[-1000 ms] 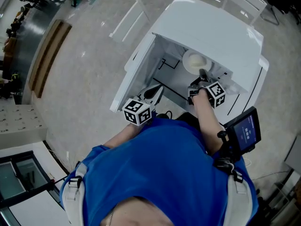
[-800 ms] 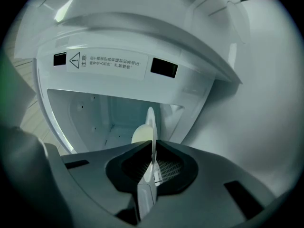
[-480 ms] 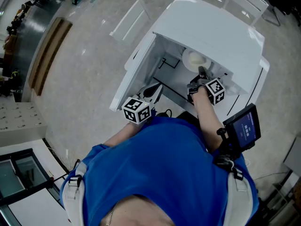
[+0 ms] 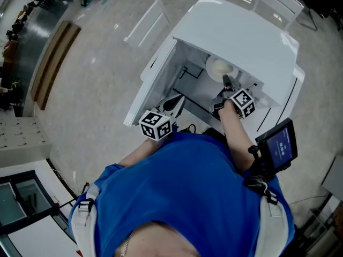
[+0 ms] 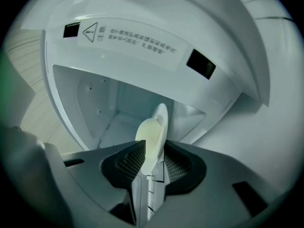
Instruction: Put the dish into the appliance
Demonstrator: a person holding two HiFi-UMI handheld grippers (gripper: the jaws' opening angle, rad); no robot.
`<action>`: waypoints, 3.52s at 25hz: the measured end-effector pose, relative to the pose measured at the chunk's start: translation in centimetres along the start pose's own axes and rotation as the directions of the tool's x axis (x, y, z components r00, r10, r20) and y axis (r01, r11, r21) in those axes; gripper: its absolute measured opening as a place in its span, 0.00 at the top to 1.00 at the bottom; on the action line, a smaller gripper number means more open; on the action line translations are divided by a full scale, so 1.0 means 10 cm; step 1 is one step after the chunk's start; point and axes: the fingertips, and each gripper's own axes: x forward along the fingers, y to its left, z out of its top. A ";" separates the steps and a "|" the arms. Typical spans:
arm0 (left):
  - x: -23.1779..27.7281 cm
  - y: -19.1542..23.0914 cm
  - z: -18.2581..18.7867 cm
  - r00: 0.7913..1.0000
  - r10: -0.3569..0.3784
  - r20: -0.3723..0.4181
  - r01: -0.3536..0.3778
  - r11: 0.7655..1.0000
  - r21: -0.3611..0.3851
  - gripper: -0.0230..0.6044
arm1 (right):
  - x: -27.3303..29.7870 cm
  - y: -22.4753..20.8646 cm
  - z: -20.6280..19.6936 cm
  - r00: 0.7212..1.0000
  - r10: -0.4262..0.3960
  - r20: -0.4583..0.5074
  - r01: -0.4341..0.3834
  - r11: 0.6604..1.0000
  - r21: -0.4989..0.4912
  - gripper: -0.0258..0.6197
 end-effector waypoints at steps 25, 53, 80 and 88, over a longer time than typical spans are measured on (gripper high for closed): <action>0.03 0.01 -0.05 1.000 -0.014 0.012 0.014 1.000 -0.025 0.96 | 0.01 0.00 -0.28 0.972 -0.117 -0.206 -0.043 0.768 -0.639 0.62; 0.02 0.05 0.01 1.000 -0.018 0.017 0.019 0.999 -0.030 0.95 | -0.04 0.02 -0.25 0.967 -0.197 -0.164 0.022 0.699 -0.715 0.62; -0.08 -0.05 0.01 0.999 -0.005 0.038 0.007 0.999 -0.038 0.95 | 0.04 0.21 -0.12 0.957 -0.271 -0.104 0.041 0.481 -0.876 0.69; -0.16 -0.05 0.03 0.999 0.009 0.048 -0.007 0.999 -0.037 0.95 | 0.08 0.27 -0.13 0.953 -0.284 -0.106 0.034 0.447 -0.894 0.69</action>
